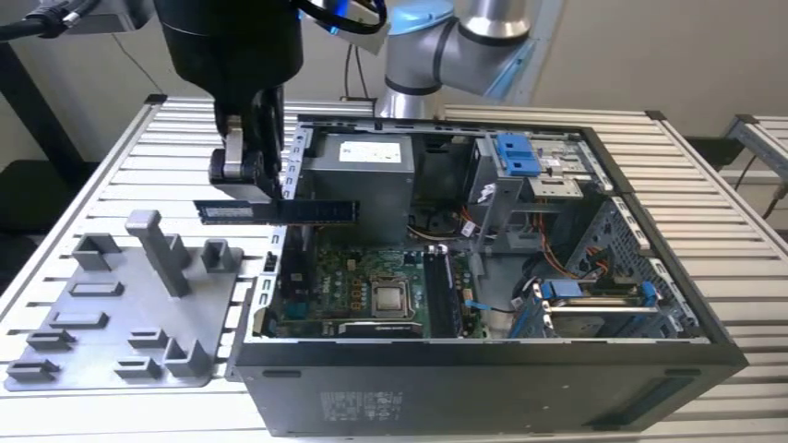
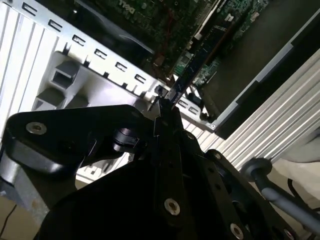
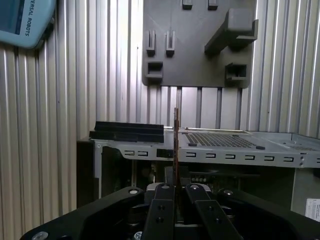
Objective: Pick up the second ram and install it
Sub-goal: 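Pick up the second ram and move it above second insertion slot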
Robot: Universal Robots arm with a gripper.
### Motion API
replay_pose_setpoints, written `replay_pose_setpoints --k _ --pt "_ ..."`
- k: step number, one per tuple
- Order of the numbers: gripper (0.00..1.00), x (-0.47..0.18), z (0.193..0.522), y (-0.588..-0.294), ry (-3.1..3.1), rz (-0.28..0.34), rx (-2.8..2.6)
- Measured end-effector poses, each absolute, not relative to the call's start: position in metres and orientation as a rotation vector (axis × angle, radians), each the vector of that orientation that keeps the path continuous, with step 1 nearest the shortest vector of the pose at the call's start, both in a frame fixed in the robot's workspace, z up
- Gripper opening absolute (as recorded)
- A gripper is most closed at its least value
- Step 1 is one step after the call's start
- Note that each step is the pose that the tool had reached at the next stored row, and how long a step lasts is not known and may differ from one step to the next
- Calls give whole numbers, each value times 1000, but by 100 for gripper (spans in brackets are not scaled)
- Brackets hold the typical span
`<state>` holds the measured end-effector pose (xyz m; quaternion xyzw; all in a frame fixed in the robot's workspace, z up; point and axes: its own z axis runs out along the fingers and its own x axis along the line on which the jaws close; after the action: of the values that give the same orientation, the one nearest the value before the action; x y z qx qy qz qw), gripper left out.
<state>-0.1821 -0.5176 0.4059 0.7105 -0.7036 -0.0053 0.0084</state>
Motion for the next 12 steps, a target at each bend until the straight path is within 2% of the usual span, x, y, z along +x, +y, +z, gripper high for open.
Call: replay_pose_setpoints --k 12 --pt "14 -158 406 -518 -2199 -17 2220"
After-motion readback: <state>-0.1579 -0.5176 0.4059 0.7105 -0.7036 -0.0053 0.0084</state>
